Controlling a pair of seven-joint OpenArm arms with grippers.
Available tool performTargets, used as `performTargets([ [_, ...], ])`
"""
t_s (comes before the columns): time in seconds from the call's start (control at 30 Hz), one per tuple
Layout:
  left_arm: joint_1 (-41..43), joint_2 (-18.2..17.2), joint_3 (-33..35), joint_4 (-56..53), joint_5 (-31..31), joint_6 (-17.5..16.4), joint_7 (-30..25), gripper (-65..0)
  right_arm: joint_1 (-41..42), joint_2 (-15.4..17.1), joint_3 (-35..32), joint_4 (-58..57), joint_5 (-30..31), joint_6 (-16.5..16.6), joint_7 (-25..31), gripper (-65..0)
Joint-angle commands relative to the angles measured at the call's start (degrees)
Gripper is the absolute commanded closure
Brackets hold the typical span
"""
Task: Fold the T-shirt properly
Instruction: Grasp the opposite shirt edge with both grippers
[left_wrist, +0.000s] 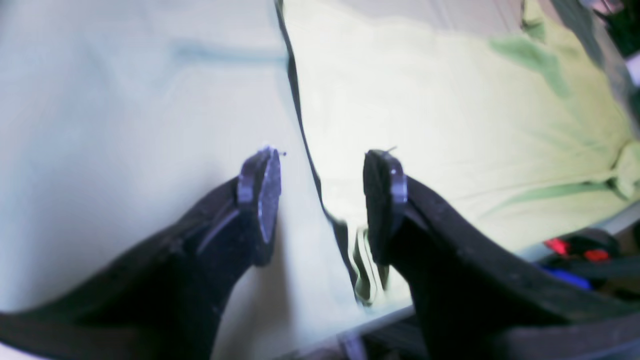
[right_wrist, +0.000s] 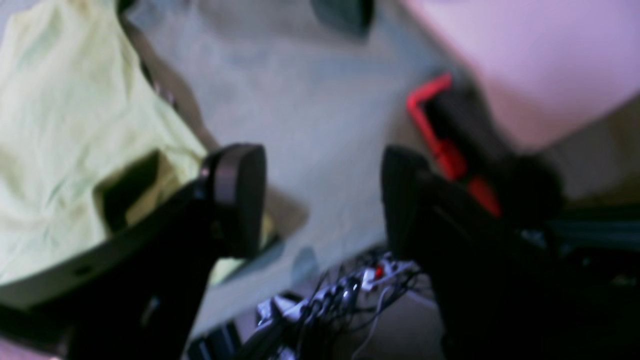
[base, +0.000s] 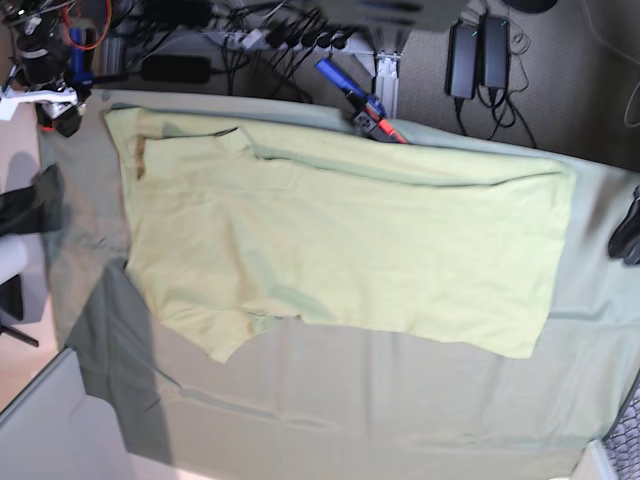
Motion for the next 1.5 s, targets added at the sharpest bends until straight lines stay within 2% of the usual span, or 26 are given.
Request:
performTargets([
  [0.0,-1.3,-1.2,0.0,1.2,0.5,-0.5,-2.8,-30.2,0.3,1.7,0.4,1.0,0.1,1.3,1.2,-36.5],
  [0.1,-6.7,-1.2,3.7,0.5,8.3,0.2,-6.9,-30.2,0.3,2.7,0.4,1.0,-0.6,1.3,1.3,-36.5],
  [0.23,-17.6,-1.2,13.5,-5.8,15.6,1.6,-11.0,-30.2,0.3,2.8,0.3,1.0,-0.6,1.3,1.3,-36.5],
  [0.43,-33.7,1.0,26.6,-23.7,19.6,1.6,-12.9,-30.2,0.3,2.8,-0.8,0.7,-1.7,1.3,1.3,-36.5],
  [0.63,-44.2,4.5,30.5,-38.2,22.3,1.6,-12.8,-30.2,0.3,2.8,-0.8,0.7,-1.7,1.3,1.3,-36.5],
  [0.73,-45.9,5.5,30.5,-40.8,24.3,2.3,-12.8,-30.2,0.3,2.8,-0.8,0.7,-1.4,1.3,1.3,-36.5],
  [1.07,-46.2,8.6,30.8,-41.1,33.7,12.7,-12.2,-29.8,0.3,2.8,-0.8,0.7,-0.3,1.3,1.3,-36.5],
  [1.2,-46.1,9.9,30.8,-41.2,33.3,12.9,-9.3,-29.8,0.3,2.8,-0.8,0.7,0.7,1.3,1.3,-36.5],
  [1.3,-46.2,10.2,30.8,-41.2,31.8,12.8,-9.2,-29.8,1.1,2.8,-0.8,0.7,0.7,1.3,1.2,-36.5],
  [1.43,-46.4,10.1,30.8,-41.2,24.8,6.6,-6.6,-29.8,1.2,2.8,-0.8,0.7,0.7,1.3,1.0,-36.5],
  [1.47,-46.4,10.3,30.8,-41.2,24.5,6.4,-5.8,-29.8,1.2,2.8,-0.8,0.7,0.7,1.3,1.0,-36.5],
])
